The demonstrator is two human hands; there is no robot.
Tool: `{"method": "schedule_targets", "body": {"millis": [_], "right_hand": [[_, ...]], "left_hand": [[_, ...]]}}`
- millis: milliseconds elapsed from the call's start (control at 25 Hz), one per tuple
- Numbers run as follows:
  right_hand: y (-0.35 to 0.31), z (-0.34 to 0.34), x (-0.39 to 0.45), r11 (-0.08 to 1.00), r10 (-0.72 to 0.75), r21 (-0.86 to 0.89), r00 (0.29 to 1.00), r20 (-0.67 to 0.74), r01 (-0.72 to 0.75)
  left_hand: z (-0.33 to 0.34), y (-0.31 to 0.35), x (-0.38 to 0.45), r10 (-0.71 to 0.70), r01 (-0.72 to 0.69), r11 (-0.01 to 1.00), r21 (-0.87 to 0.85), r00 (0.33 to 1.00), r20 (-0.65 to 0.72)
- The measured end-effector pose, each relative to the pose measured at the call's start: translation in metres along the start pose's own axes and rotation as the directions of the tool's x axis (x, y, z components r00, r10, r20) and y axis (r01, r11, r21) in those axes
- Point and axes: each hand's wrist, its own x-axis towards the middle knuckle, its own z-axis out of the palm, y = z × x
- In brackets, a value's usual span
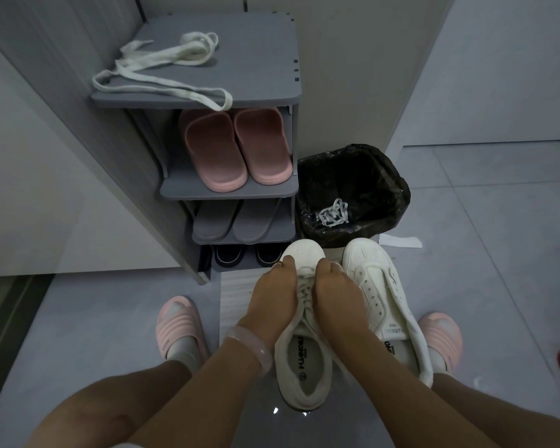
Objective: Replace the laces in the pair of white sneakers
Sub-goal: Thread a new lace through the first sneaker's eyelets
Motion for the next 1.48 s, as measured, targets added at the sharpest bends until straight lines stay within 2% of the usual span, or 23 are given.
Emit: {"method": "schedule_targets", "body": {"millis": [120,240,320,440,560,720,800,880,960,1080,1160,1280,1400,1480], "right_hand": [[0.009,0.005,-0.001,0.998,0.002,0.057,1.000,0.024,-0.003],[0.012,0.001,-0.003,0.953,0.109,0.282,0.993,0.039,-0.115],[0.014,0.001,-0.005,0.919,0.141,0.362,0.988,0.059,-0.153],[0.017,0.003,-0.009,0.931,0.075,0.354,0.996,0.057,-0.091],[0.018,0.003,-0.010,0.933,0.036,0.357,0.998,0.048,-0.051],[0.019,0.001,-0.010,0.941,0.025,0.336,0.998,0.065,-0.045],[0.020,0.001,-0.011,0.937,0.010,0.347,0.997,0.082,-0.038],[0.022,-0.001,-0.014,0.906,0.002,0.420,0.994,0.110,-0.048],[0.025,-0.006,-0.021,0.868,-0.024,0.494,0.987,0.156,-0.057],[0.026,-0.008,-0.037,0.903,-0.097,0.429,0.970,0.224,-0.009],[0.025,-0.007,-0.045,0.925,-0.091,0.379,0.968,0.235,-0.005],[0.017,-0.006,-0.049,0.947,-0.043,0.319,0.976,0.214,-0.028],[0.009,-0.006,-0.045,0.965,0.032,0.253,0.986,0.161,-0.073],[0.008,-0.007,-0.042,0.989,0.029,0.138,0.987,0.161,-0.052]], "left_hand": [[-0.003,-0.001,0.000,0.006,-0.005,0.999,-0.043,1.000,0.014],[-0.005,-0.003,0.002,-0.004,0.002,0.993,-0.118,1.000,-0.016],[-0.002,-0.001,0.005,-0.003,0.001,0.995,-0.100,1.000,-0.018],[0.001,0.004,0.012,-0.026,0.028,0.996,-0.088,0.999,0.024],[0.002,0.005,0.018,-0.065,0.076,0.986,-0.145,0.995,0.082],[-0.001,0.002,0.022,-0.123,0.179,0.894,-0.411,0.980,0.158],[-0.002,-0.001,0.022,-0.113,0.162,0.869,-0.468,0.985,0.131],[-0.005,-0.003,0.015,-0.086,0.119,0.884,-0.452,0.992,0.094],[-0.009,-0.007,0.003,-0.032,0.086,0.908,-0.411,0.990,0.135],[-0.009,-0.014,-0.022,0.067,0.072,0.889,-0.451,0.956,0.285],[-0.002,-0.018,-0.034,0.112,0.012,0.929,-0.370,0.943,0.312],[0.010,-0.019,-0.041,0.111,-0.066,0.969,-0.239,0.978,0.179],[0.009,-0.011,-0.042,0.077,-0.061,0.969,-0.240,0.995,0.058],[0.006,-0.012,-0.044,0.068,-0.054,0.968,-0.243,0.997,0.047]]}}
